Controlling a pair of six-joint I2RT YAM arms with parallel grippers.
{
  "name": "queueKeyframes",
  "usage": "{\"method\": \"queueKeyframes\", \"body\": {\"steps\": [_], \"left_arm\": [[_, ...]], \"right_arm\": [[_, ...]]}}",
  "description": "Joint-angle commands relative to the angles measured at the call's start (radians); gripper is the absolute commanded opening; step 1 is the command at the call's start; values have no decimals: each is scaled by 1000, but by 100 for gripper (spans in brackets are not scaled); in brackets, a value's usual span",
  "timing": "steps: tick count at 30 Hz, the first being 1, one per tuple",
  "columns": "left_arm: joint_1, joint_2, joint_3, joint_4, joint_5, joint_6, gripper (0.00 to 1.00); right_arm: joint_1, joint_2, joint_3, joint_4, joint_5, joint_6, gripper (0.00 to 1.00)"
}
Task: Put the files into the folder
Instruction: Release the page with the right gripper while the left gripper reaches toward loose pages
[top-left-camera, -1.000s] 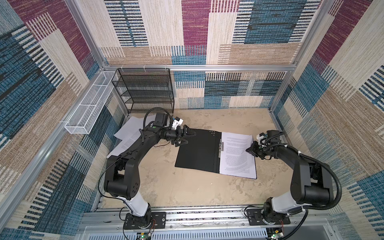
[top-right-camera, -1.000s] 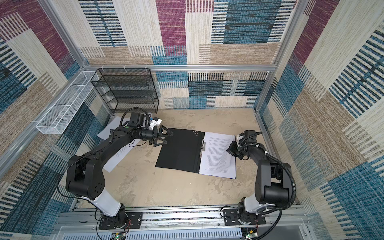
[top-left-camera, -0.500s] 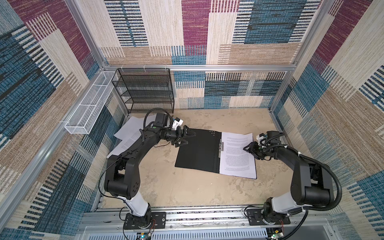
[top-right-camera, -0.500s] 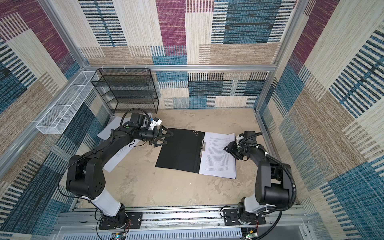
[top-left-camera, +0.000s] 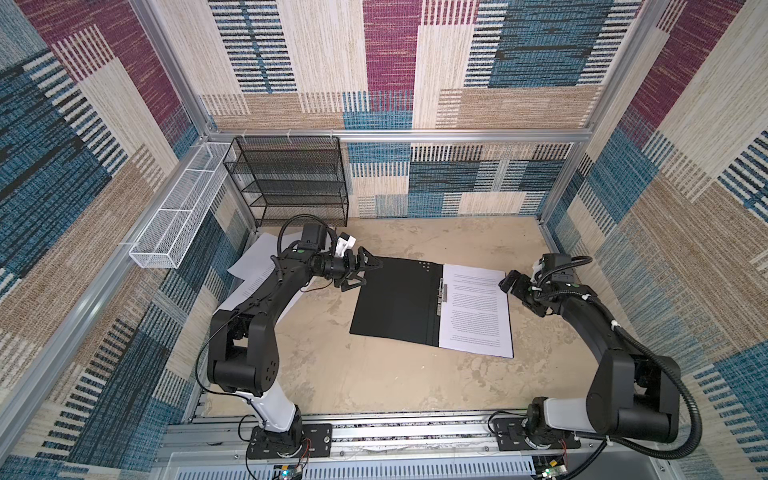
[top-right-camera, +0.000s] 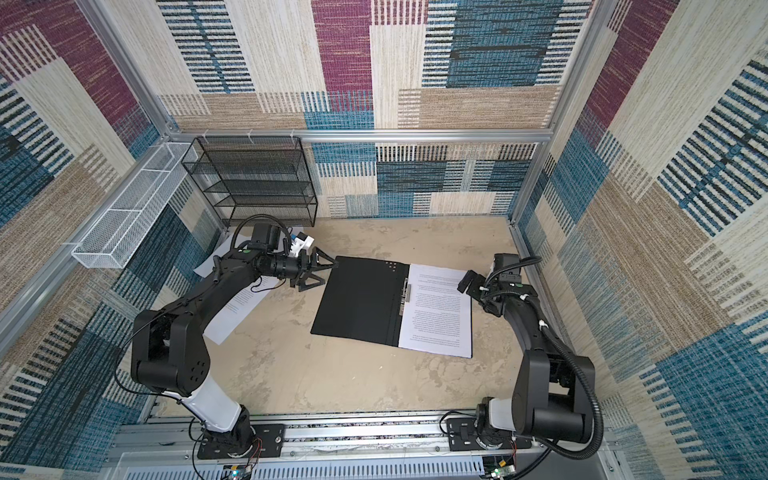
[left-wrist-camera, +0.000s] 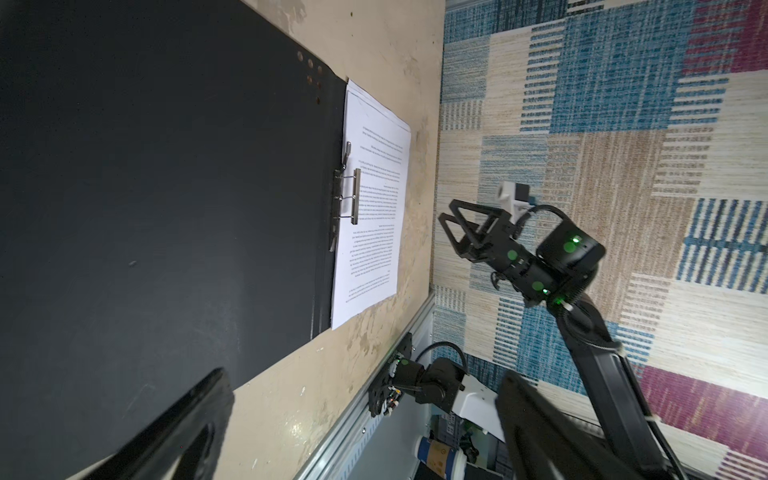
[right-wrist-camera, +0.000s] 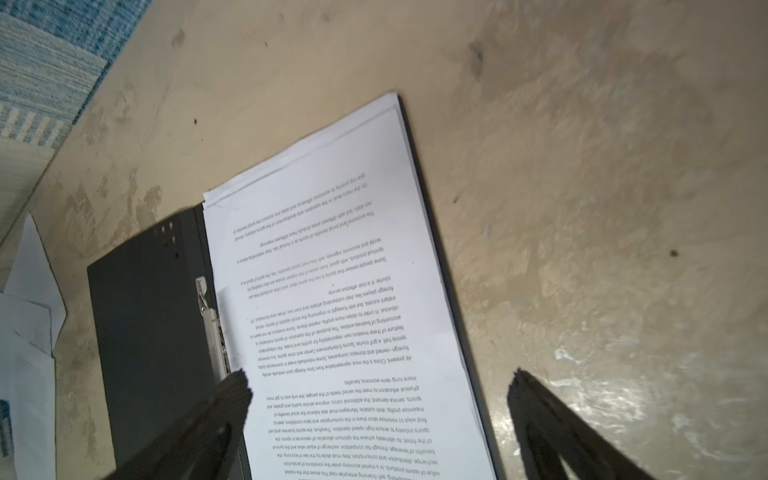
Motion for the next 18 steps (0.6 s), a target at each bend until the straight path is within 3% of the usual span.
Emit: {"method": "queueKeyframes", "body": {"steps": [1, 3, 6, 13, 18], "left_arm": [[42, -1, 62, -174, -236, 121, 99], [90, 10, 108, -247, -414, 118, 99], [188, 50, 145, -262, -537, 75, 99], [396, 242, 227, -334, -677, 91, 99], [494, 251, 192, -348, -746, 114, 99]], "right_arm": [[51, -5, 44, 21, 75, -32, 100], [130, 21, 67, 40, 80, -41, 100], [225, 76, 77, 107, 46, -32, 100], [424, 245, 155, 233, -37, -17, 100], [513, 294, 177, 276, -105, -18, 100]]}}
